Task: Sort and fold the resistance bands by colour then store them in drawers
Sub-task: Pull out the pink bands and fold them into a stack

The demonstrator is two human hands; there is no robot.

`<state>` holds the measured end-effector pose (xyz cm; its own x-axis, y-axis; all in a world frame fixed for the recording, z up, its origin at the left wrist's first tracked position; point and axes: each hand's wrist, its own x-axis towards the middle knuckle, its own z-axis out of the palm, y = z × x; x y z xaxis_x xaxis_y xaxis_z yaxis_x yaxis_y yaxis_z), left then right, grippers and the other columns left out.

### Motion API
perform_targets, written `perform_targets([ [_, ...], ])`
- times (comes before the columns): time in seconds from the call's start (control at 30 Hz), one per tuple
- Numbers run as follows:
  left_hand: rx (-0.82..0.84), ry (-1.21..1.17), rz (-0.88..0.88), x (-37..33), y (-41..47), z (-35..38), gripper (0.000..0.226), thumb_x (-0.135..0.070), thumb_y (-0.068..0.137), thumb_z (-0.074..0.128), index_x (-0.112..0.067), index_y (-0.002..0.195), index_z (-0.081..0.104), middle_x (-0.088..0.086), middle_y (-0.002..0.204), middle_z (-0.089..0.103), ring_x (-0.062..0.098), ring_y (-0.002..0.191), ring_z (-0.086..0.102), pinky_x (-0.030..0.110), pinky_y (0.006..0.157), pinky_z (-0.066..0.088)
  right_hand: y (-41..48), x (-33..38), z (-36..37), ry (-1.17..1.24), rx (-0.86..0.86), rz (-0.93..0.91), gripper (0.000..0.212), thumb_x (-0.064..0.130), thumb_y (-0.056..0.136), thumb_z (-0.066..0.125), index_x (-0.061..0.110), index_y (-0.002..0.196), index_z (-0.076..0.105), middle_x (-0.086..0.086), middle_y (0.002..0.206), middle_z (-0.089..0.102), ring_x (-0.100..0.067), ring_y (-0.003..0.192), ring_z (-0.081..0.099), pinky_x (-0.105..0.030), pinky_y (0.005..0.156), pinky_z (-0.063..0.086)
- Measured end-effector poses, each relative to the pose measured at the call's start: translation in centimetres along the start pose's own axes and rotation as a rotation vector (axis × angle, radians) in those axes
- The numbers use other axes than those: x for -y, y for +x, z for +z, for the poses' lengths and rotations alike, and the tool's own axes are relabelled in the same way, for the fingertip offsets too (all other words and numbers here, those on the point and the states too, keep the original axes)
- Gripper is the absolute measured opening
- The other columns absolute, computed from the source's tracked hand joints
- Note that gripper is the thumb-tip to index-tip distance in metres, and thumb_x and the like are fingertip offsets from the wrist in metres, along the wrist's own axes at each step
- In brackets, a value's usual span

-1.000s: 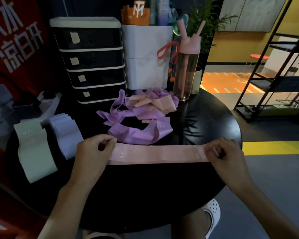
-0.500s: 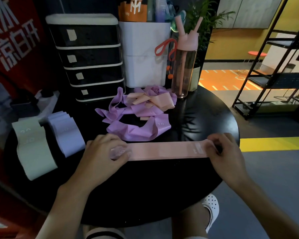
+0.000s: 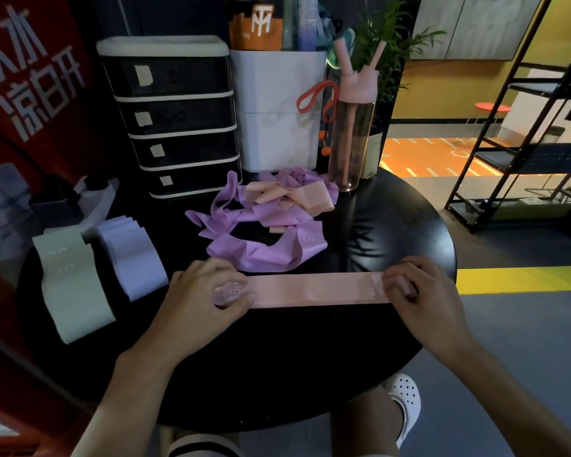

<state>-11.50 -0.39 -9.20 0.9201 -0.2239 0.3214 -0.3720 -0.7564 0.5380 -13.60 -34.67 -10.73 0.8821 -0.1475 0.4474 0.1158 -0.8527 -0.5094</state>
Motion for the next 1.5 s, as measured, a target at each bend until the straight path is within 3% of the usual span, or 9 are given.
perform_targets([
  [0.23,-0.244,-0.006,0.100,-2.8,3.3,-1.1,0.028,-0.048,0.081,0.059,-0.028,0.095,0.073,-0.015,0.107,0.063,0.009,0.109,0.056,0.047,0.095,0.045,1.3,0.6,-0.3,0.006,-0.040,-0.030,0.020,0.042,0.081,0.052,0.032,0.088,0.068,0.007,0.106,0.059,-0.026,0.106,0.053,-0.040,0.085,0.034],
  [0.33,-0.205,0.044,0.058,-3.5,6.5,-0.8,0.021,-0.042,0.084,0.065,-0.028,0.097,0.072,-0.014,0.110,0.064,0.012,0.108,0.058,0.045,0.095,0.046,3.4,2.3,0.0,0.090,0.002,-0.122,0.013,0.042,0.084,0.055,0.036,0.088,0.066,0.011,0.100,0.057,-0.026,0.101,0.054,-0.052,0.085,0.043],
  [0.5,-0.146,0.103,-0.101,-2.3,10.0,0.6,0.023,-0.037,0.089,0.062,-0.025,0.107,0.070,-0.009,0.114,0.066,0.019,0.109,0.060,0.047,0.093,0.047,8.2,6.6,1.9,0.051,0.152,-0.239,0.007,0.022,0.089,0.065,0.028,0.090,0.069,0.013,0.096,0.059,-0.019,0.099,0.050,-0.041,0.086,0.040],
  [0.67,-0.055,0.158,-0.135,-0.8,9.5,2.0,0.033,-0.043,0.085,0.063,-0.028,0.115,0.066,-0.011,0.119,0.063,0.019,0.103,0.062,0.046,0.089,0.051,14.4,10.2,5.0,0.063,0.201,-0.343,0.008,0.019,0.087,0.062,0.021,0.087,0.070,0.009,0.091,0.065,-0.021,0.094,0.059,-0.048,0.085,0.048],
  [0.87,-0.090,0.205,-0.115,0.1,9.3,2.6,0.029,-0.043,0.082,0.062,-0.031,0.106,0.070,-0.011,0.104,0.066,0.017,0.101,0.060,0.041,0.091,0.047,20.0,14.3,10.3,-0.036,0.315,-0.348,0.029,0.040,0.082,0.065,0.025,0.107,0.066,0.002,0.107,0.066,-0.023,0.105,0.057,-0.036,0.081,0.041],
  [0.97,-0.081,0.223,-0.126,0.4,9.4,2.8,0.028,-0.044,0.085,0.059,-0.033,0.110,0.068,-0.012,0.112,0.064,0.016,0.111,0.055,0.042,0.097,0.041,21.4,14.9,12.5,-0.129,0.393,-0.321,0.044,0.053,0.079,0.066,0.029,0.116,0.060,0.003,0.115,0.063,-0.025,0.116,0.052,-0.043,0.095,0.040],
  [1.13,-0.058,0.217,-0.132,0.7,9.5,2.8,0.029,-0.040,0.086,0.058,-0.031,0.112,0.066,-0.010,0.117,0.060,0.018,0.116,0.050,0.042,0.101,0.034,21.9,14.6,14.7,-0.358,0.470,-0.226,0.035,0.060,0.081,0.051,0.030,0.095,0.040,0.000,0.101,0.044,-0.034,0.115,0.045,-0.049,0.093,0.034],
  [1.27,-0.036,0.230,-0.143,0.8,9.4,2.9,0.030,-0.043,0.089,0.056,-0.031,0.115,0.064,-0.009,0.118,0.058,0.018,0.117,0.048,0.041,0.101,0.031,22.4,14.0,15.4,-0.390,0.495,-0.217,0.056,0.079,0.073,0.032,0.040,0.101,0.060,0.000,0.105,0.056,-0.028,0.106,0.042,-0.041,0.084,0.028],
  [1.5,-0.053,0.185,-0.146,0.3,9.4,2.5,0.028,-0.039,0.089,0.056,-0.031,0.113,0.067,-0.011,0.114,0.060,0.016,0.114,0.051,0.040,0.101,0.034,21.7,13.6,13.4,-0.065,0.271,-0.246,0.014,0.023,0.090,0.058,0.027,0.093,0.071,0.000,0.099,0.069,-0.026,0.104,0.057,-0.043,0.094,0.037],
])
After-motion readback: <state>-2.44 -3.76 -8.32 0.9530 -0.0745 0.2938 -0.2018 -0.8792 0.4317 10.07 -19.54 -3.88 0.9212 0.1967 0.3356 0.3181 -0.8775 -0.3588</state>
